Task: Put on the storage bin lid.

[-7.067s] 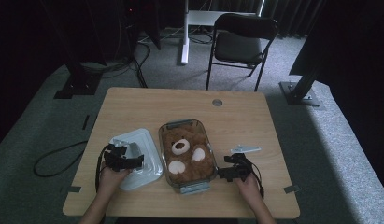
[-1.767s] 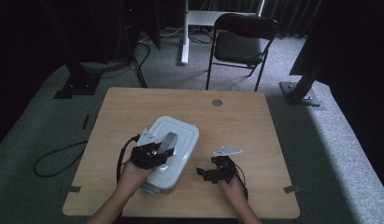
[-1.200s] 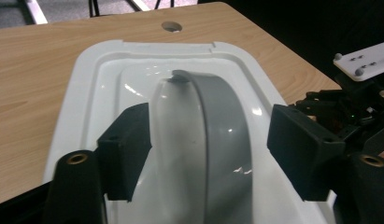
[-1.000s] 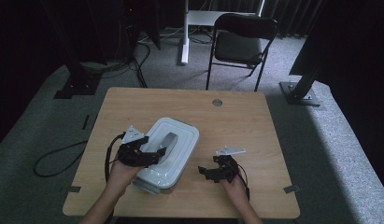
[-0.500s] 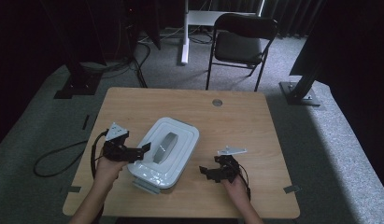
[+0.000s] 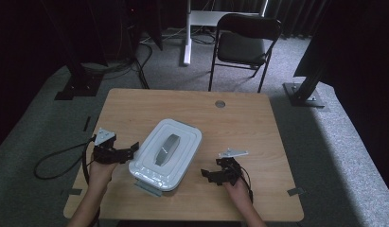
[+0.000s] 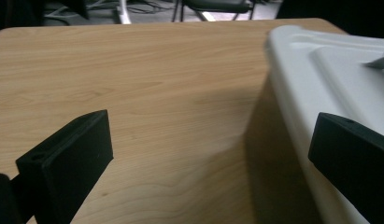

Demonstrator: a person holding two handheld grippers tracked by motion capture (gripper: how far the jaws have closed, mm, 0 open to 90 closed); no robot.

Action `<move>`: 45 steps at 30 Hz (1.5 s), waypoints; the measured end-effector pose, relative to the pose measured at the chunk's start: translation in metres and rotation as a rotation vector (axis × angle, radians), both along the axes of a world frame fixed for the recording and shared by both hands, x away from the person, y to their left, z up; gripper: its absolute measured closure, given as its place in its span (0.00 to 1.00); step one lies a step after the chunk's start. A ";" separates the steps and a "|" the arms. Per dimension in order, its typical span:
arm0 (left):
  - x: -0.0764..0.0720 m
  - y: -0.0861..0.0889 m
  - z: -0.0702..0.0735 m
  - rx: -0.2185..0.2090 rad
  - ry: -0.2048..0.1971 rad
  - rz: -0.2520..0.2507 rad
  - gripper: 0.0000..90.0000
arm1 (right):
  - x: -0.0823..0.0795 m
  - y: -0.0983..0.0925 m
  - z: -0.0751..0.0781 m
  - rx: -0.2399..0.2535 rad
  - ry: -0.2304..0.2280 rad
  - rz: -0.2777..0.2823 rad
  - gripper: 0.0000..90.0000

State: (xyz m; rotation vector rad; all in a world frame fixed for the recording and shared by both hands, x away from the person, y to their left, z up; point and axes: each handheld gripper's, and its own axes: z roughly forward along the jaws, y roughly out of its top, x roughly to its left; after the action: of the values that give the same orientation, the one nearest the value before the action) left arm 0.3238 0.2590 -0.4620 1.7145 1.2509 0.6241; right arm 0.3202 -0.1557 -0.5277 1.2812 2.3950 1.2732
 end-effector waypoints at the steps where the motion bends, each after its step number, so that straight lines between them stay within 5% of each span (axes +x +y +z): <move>1: 0.001 0.001 -0.003 0.004 0.010 0.010 0.01 | 0.000 0.000 0.000 0.000 0.003 -0.001 0.16; 5: 0.004 0.005 -0.016 0.031 0.039 0.020 0.01 | 0.000 0.000 0.000 -0.002 0.002 -0.001 0.16; 9: 0.004 0.010 -0.027 -0.043 0.065 0.014 0.01 | 0.000 -0.001 0.000 -0.001 0.002 -0.003 0.16; 12: 0.004 0.013 -0.029 -0.056 0.060 0.035 0.01 | 0.000 -0.001 0.000 0.000 0.003 -0.004 0.16; 31: 0.007 0.003 -0.061 0.008 0.133 -0.013 0.01 | -0.001 -0.004 0.001 -0.003 -0.002 -0.008 0.16; 45: -0.002 -0.019 -0.064 0.014 0.143 -0.069 0.01 | -0.003 -0.020 0.001 -0.004 -0.003 -0.039 0.16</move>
State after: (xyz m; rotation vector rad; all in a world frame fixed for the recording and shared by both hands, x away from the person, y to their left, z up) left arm 0.3219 0.2396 -0.5257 1.8321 1.2819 0.4775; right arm 0.3176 -0.1753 -0.5268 1.3173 2.3574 1.2579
